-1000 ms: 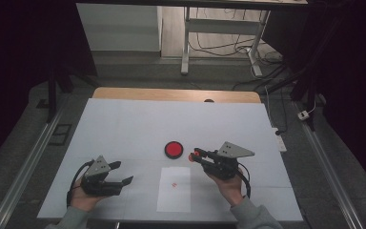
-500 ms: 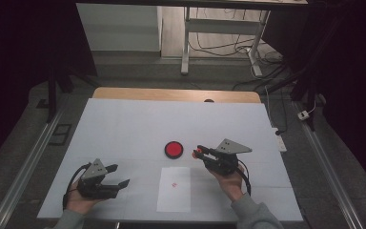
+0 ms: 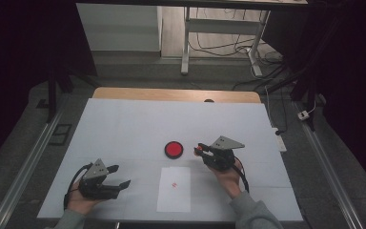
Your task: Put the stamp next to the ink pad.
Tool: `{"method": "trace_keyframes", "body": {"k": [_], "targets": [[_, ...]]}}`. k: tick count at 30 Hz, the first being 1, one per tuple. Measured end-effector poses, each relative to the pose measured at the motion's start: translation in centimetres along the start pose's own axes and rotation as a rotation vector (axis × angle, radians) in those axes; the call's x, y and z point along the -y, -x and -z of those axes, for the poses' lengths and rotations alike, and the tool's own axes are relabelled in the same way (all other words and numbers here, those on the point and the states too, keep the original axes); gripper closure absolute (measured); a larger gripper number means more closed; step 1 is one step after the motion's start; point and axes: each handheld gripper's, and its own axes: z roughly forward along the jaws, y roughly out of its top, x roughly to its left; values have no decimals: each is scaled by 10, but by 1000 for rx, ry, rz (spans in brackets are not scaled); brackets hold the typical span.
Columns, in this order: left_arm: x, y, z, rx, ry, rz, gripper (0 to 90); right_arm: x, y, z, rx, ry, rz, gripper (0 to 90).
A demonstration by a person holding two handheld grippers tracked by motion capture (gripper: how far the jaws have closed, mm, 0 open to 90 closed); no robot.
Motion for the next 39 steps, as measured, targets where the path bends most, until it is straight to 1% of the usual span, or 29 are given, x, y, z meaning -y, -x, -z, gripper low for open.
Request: {"method": "trace_keyframes", "body": {"k": [7,10,15,17,22,25,26,29,31,32,34,36,39], "targets": [[0,0,0,-5,1,12,262,5,0,-12,5,-35,-1,716],[0,-1,0,-6,0,12,261,7,0,-18,6,-67,9,716],[0,-1,-1,-1,-3,13,261,12,-2,-29,-3,-111,11,715],[0,-1,-2,-2,-3,14,261,13,-2,-32,-8,-123,18,715],[0,-1,-1,-6,0,16,261,15,-4,-35,-2,-145,24,715],[0,-1,-1,-6,1,18,261,15,-3,-36,-3,-148,22,712],[0,-1,0,-6,1,18,261,15,-3,-36,-3,-149,27,699],[0,-1,-1,-5,2,17,260,15,-4,-36,4,-146,38,583],[0,-2,-1,-5,1,17,260,14,-3,-34,9,-130,30,533],[0,-2,-1,-6,2,19,260,13,-2,-33,-2,-111,23,518],[0,-3,0,-4,4,21,259,11,-1,-29,-5,-95,16,499],[0,-4,-1,-5,3,26,260,11,-1,-27,-19,-78,8,488],[1,-6,-1,-3,0,29,259,9,0,-23,-28,-75,7,480]]}}
